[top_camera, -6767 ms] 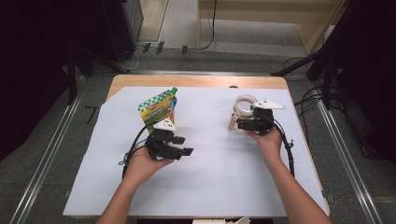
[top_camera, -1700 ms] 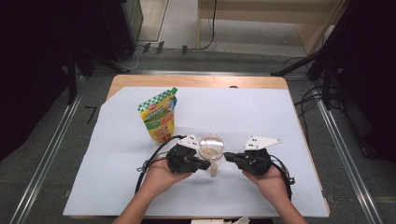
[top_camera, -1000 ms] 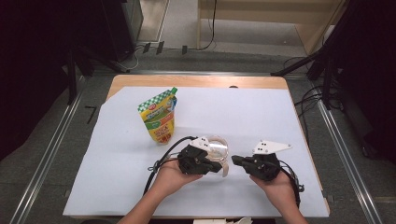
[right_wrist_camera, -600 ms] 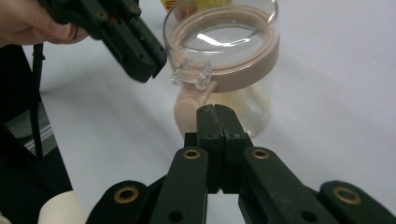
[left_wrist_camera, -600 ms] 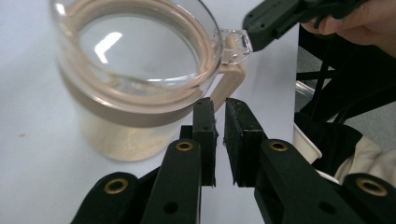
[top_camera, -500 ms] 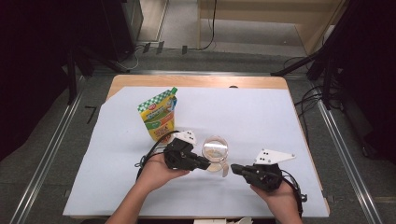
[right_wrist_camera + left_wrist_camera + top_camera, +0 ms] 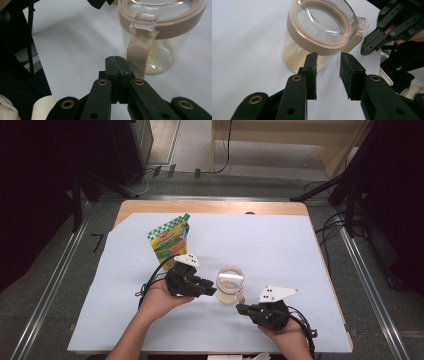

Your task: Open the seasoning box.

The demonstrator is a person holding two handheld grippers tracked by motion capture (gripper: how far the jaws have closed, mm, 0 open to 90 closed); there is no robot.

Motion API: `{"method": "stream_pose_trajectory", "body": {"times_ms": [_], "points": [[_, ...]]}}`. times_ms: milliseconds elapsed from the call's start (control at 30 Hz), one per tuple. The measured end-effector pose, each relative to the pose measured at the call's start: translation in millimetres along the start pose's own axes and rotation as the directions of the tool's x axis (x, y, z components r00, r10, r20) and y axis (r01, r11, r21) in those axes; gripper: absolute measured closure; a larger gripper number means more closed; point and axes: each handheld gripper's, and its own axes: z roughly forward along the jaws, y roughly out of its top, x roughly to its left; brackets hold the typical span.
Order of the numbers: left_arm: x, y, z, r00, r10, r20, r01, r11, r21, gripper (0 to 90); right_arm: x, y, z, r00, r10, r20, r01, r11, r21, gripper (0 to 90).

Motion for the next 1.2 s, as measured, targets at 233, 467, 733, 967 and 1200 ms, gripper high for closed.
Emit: {"method": "stream_pose_trajectory", "body": {"times_ms": [233,467,733,967,1200], "points": [[3.4,-0.7,0.2,0.9994,-0.007,-0.035,0.006,0.9998,-0.017,54.5,-3.4,-1.5,7.8,1.0000,0.006,-0.002,-0.006,1.000,0.025,90.0],[5.1,-1.3,0.1,0.9990,-0.007,-0.043,0.007,0.9998,-0.018,51.4,-7.1,-2.1,7.3,1.0000,-0.003,0.004,0.003,1.000,0.029,90.0],[5.6,-1.4,2.4,0.9978,-0.013,-0.065,0.011,0.9997,-0.020,44.9,-20.9,-3.0,-0.4,0.9986,0.027,0.045,-0.028,0.999,0.015,90.0],[5.3,-1.3,3.7,0.9976,-0.009,-0.069,0.008,0.9998,-0.016,43.6,-36.8,-4.1,-7.9,0.9942,0.070,0.082,-0.070,0.998,-0.002,90.0],[3.9,-1.2,8.2,0.9983,0.002,-0.058,-0.003,1.0000,-0.007,46.1,-54.5,-2.4,-10.8,0.9881,0.102,0.116,-0.101,0.995,-0.013,90.0]]}}
